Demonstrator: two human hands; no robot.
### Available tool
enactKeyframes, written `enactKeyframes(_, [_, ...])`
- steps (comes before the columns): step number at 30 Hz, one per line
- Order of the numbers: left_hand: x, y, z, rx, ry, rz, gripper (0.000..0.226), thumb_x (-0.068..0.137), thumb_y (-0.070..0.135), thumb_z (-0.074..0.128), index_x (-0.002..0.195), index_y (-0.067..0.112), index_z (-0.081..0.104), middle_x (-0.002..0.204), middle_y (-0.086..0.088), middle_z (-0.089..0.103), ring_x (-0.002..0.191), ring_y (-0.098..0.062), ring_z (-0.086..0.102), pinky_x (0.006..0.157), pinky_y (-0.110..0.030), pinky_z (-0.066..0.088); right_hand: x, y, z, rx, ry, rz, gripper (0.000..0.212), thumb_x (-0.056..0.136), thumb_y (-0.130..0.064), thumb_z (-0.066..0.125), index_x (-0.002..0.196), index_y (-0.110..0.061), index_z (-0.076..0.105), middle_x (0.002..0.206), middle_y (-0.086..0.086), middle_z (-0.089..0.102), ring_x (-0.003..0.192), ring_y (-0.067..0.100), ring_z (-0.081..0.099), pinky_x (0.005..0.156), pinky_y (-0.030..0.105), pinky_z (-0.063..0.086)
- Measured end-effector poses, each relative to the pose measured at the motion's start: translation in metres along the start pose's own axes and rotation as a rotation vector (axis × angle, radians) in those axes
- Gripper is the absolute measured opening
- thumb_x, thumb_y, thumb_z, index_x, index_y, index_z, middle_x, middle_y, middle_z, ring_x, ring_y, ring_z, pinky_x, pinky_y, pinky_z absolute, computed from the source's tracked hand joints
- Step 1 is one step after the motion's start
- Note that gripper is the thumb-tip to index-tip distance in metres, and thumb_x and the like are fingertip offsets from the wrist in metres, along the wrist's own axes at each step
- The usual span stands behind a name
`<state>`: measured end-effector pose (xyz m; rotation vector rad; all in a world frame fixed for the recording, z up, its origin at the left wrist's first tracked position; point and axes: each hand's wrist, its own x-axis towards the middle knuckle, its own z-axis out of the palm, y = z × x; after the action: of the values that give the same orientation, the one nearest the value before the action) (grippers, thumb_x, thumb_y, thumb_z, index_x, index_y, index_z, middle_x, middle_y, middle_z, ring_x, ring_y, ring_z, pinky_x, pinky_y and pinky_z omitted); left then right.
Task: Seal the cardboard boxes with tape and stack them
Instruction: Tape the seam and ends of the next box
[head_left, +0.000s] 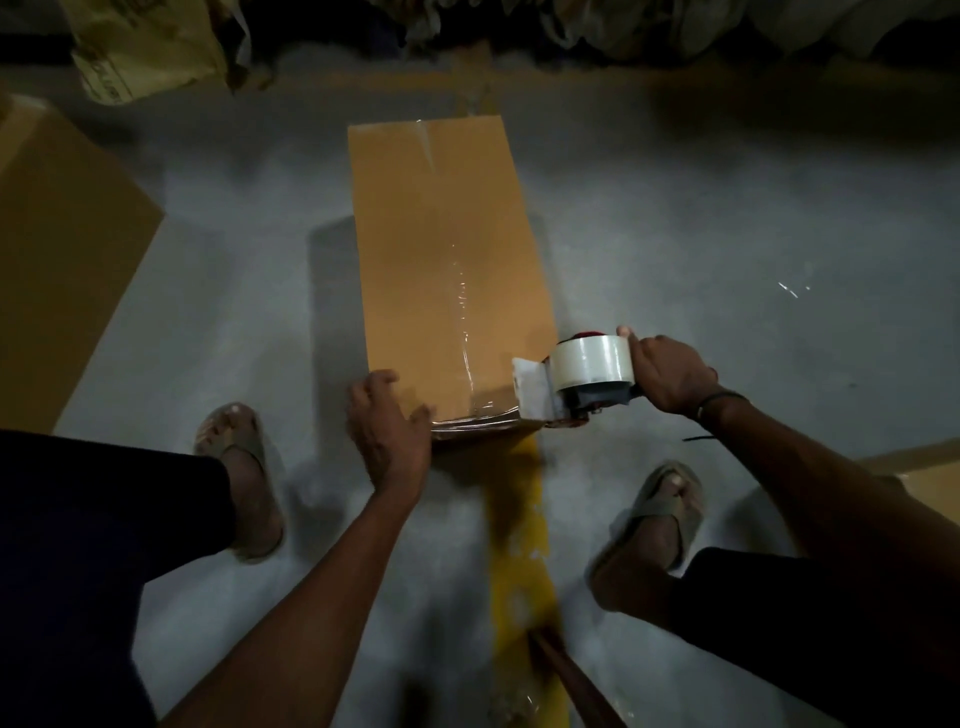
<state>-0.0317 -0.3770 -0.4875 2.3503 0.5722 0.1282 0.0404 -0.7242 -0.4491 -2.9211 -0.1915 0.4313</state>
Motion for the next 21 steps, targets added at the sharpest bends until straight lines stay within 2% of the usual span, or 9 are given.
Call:
enactKeyframes(2, [-0.007, 0.023, 0.014, -0.053, -0.143, 0.187, 0.027, 0.082, 0.008, 0.075, 0.104, 0.019, 0.065, 0.103, 0.0, 0.063, 0.096, -0.026, 0.062, 0.08, -0.033, 0.046, -0.003, 0.0, -0.002, 0.02, 0.029, 0.023, 0.109, 0.08, -0.083, -0.019, 0.082, -0.01, 0.062, 0.073, 0.011, 0.059, 0.08, 0.037, 0.061, 0.072, 0.039, 0.042])
enactKeyframes(4, [-0.012, 0.052, 0.03, -0.08, -0.331, 0.269, 0.019, 0.084, 0.008, 0.063, 0.1, 0.015, 0.071, 0.099, -0.005, 0.07, 0.095, -0.029, 0.065, 0.078, -0.035, 0.048, -0.005, -0.005, -0.001, 0.018, 0.042, 0.025, 0.089, 0.087, -0.078, -0.011, 0.068, -0.017, 0.051, 0.069, 0.008, 0.056, 0.078, 0.036, 0.061, 0.076, 0.042, 0.047])
enactKeyframes(7, [-0.014, 0.083, 0.056, -0.098, -0.593, 0.196, 0.05, 0.07, 0.041, 0.077, 0.109, 0.009, 0.075, 0.111, -0.013, 0.075, 0.106, -0.027, 0.069, 0.084, -0.039, 0.057, -0.006, -0.006, -0.001, 0.056, 0.013, 0.019, 0.08, 0.096, -0.07, -0.003, 0.065, -0.018, 0.049, 0.068, 0.007, 0.056, 0.076, 0.034, 0.06, 0.077, 0.041, 0.048])
enactKeyframes(9, [-0.012, 0.084, 0.071, -0.055, -0.602, 0.156, 0.061, 0.061, 0.052, 0.092, 0.107, 0.016, 0.076, 0.107, -0.002, 0.076, 0.104, -0.016, 0.07, 0.075, -0.026, 0.054, -0.005, -0.003, 0.0, 0.067, 0.024, 0.036, 0.075, 0.102, -0.064, 0.003, 0.064, -0.018, 0.048, 0.068, 0.007, 0.055, 0.076, 0.033, 0.059, 0.078, 0.04, 0.047])
enactKeyframes(12, [-0.008, 0.076, 0.082, -0.096, -0.591, 0.097, 0.046, 0.064, 0.042, 0.097, 0.097, 0.022, 0.072, 0.09, 0.015, 0.066, 0.087, 0.0, 0.061, 0.062, -0.01, 0.041, -0.004, -0.001, 0.0, 0.078, 0.03, 0.031, 0.07, 0.099, -0.061, 0.005, 0.065, -0.018, 0.048, 0.068, 0.006, 0.054, 0.075, 0.03, 0.055, 0.076, 0.038, 0.043])
enactKeyframes(14, [-0.008, 0.074, 0.083, -0.063, -0.6, 0.124, 0.04, 0.067, 0.041, 0.096, 0.09, 0.023, 0.07, 0.079, 0.023, 0.059, 0.078, 0.005, 0.054, 0.053, -0.003, 0.036, -0.003, 0.002, 0.003, 0.086, 0.02, 0.022, 0.079, 0.098, -0.065, 0.0, 0.072, -0.013, 0.055, 0.069, 0.004, 0.053, 0.075, 0.028, 0.054, 0.075, 0.037, 0.041])
enactKeyframes(17, [-0.006, 0.07, 0.087, -0.101, -0.525, 0.137, 0.027, 0.073, 0.026, 0.09, 0.095, 0.023, 0.076, 0.084, 0.019, 0.07, 0.08, 0.003, 0.064, 0.062, -0.008, 0.044, 0.0, 0.015, 0.008, 0.055, 0.008, -0.003, 0.099, 0.092, -0.074, -0.01, 0.092, -0.007, 0.064, 0.07, 0.001, 0.051, 0.075, 0.026, 0.053, 0.073, 0.034, 0.036])
enactKeyframes(19, [-0.008, 0.069, 0.086, -0.199, -0.497, 0.149, 0.02, 0.08, 0.004, 0.074, 0.091, 0.02, 0.076, 0.082, 0.012, 0.073, 0.076, -0.002, 0.065, 0.067, -0.018, 0.046, -0.003, 0.032, 0.003, 0.041, 0.003, 0.039, 0.088, 0.096, -0.071, -0.005, 0.075, -0.012, 0.057, 0.067, 0.001, 0.052, 0.075, 0.028, 0.056, 0.073, 0.034, 0.036])
enactKeyframes(21, [-0.01, 0.073, 0.08, -0.263, -0.507, 0.138, 0.024, 0.08, -0.003, 0.066, 0.081, 0.02, 0.074, 0.073, 0.012, 0.07, 0.065, 0.002, 0.061, 0.062, -0.014, 0.045, -0.009, 0.05, -0.002, 0.022, 0.005, 0.064, 0.082, 0.1, -0.067, 0.0, 0.066, -0.014, 0.052, 0.063, 0.002, 0.051, 0.072, 0.031, 0.057, 0.071, 0.034, 0.036])
